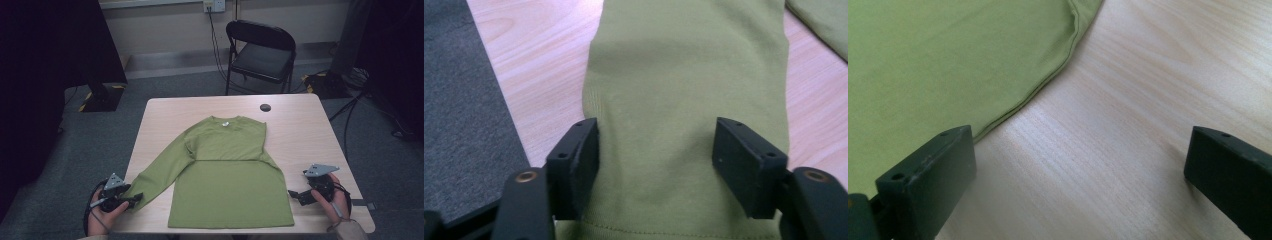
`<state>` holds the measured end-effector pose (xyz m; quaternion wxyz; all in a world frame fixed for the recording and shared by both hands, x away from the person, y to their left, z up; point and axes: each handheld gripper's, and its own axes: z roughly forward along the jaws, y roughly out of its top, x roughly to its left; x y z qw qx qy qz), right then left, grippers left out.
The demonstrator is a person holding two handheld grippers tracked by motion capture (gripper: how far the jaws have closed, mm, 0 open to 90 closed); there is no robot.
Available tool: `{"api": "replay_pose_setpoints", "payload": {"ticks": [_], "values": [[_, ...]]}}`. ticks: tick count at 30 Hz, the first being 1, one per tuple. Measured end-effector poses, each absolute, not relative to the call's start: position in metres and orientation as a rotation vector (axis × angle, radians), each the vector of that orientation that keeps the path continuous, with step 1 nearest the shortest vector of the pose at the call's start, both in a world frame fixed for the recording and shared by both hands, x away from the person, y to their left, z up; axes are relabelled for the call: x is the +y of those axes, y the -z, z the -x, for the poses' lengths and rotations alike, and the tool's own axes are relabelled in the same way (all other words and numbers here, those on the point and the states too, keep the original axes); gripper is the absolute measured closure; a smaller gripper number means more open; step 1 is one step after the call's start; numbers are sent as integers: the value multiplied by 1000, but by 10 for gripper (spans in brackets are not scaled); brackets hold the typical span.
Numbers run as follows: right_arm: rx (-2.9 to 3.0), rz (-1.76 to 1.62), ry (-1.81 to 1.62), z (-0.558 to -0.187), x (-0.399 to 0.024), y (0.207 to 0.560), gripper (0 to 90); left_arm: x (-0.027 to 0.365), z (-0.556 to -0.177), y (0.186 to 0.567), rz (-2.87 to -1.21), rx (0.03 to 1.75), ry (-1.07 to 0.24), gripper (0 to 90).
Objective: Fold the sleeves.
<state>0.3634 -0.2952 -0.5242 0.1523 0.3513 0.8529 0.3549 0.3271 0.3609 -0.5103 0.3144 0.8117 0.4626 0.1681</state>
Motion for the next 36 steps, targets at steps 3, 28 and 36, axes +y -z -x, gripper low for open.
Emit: {"api": "replay_pose_setpoints", "payload": {"ticks": [3, 28, 36], "values": [[2447, -1008, -1019, -363, -295, 524, 0, 357, -330, 506, -2170, 1236, -421, 439], [2447, -1008, -1019, -363, -295, 524, 0, 345, -347, 460, -2053, 1386, -410, 876], [2447, -1008, -1019, -363, -295, 524, 0, 342, -360, 430, -2037, 1361, -415, 877]]}}
